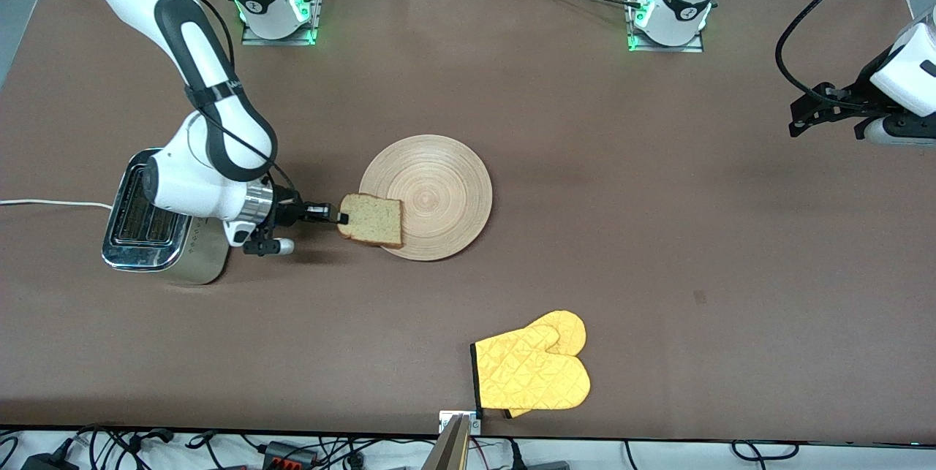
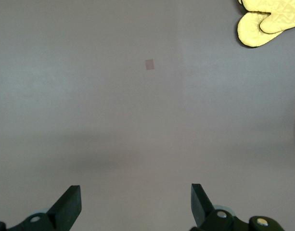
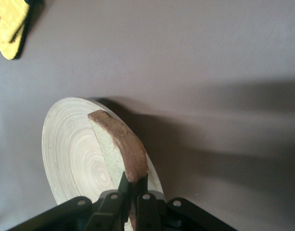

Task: Move plate and put bread in toaster
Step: 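Close the right gripper on the bread crust and lift it, then carry the bread with the right gripper above the toaster slot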

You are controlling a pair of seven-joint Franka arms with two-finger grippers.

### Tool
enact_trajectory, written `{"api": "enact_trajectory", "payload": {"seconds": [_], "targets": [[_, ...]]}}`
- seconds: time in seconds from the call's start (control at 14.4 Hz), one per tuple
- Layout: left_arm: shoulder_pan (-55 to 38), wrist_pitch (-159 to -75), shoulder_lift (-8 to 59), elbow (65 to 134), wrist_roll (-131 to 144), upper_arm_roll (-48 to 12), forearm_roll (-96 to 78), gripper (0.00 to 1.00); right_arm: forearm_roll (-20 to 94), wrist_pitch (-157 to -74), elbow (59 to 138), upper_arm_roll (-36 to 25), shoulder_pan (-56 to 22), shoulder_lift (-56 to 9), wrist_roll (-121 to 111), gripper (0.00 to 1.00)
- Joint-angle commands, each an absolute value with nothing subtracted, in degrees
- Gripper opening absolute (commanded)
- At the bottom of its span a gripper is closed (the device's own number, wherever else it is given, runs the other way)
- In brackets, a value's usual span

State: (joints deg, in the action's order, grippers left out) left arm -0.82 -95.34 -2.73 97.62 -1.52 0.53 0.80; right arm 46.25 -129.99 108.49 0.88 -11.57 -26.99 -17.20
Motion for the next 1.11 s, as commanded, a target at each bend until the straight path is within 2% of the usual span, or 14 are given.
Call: {"api": "enact_trajectory", "payload": {"seconds": [0.0, 0.35, 0.42, 0.69, 0.9, 1.04], "targets": [[-0.1, -94.2, -2.0, 95.9, -1.1, -0.3, 1.1, 1.00, 37.5, -130.0, 108.5, 0.4, -10.5, -23.2, -18.3, 0.00], [-0.1, -94.2, -2.0, 95.9, -1.2, -0.3, 1.1, 1.00, 22.0, -116.7, 103.6, -3.8, -10.4, -17.8, -17.7, 0.00], [-0.1, -94.2, -2.0, 95.9, -1.2, -0.3, 1.1, 1.00, 19.3, -112.6, 99.9, -5.3, -10.1, -17.8, -17.7, 0.00], [-0.1, -94.1, -1.9, 95.9, -1.1, -0.3, 1.1, 1.00, 8.7, -87.5, 80.9, -6.8, -10.0, -18.5, -12.9, 0.00], [-0.1, -94.0, -2.0, 95.9, -1.1, -0.3, 1.2, 1.00, -2.5, -76.4, 73.1, -7.2, -9.7, -18.8, -11.5, 0.00], [-0.1, -94.0, -2.0, 95.9, -1.1, -0.3, 1.1, 1.00, -10.9, -73.1, 69.9, -8.9, -9.3, -19.5, -12.0, 0.00]]}}
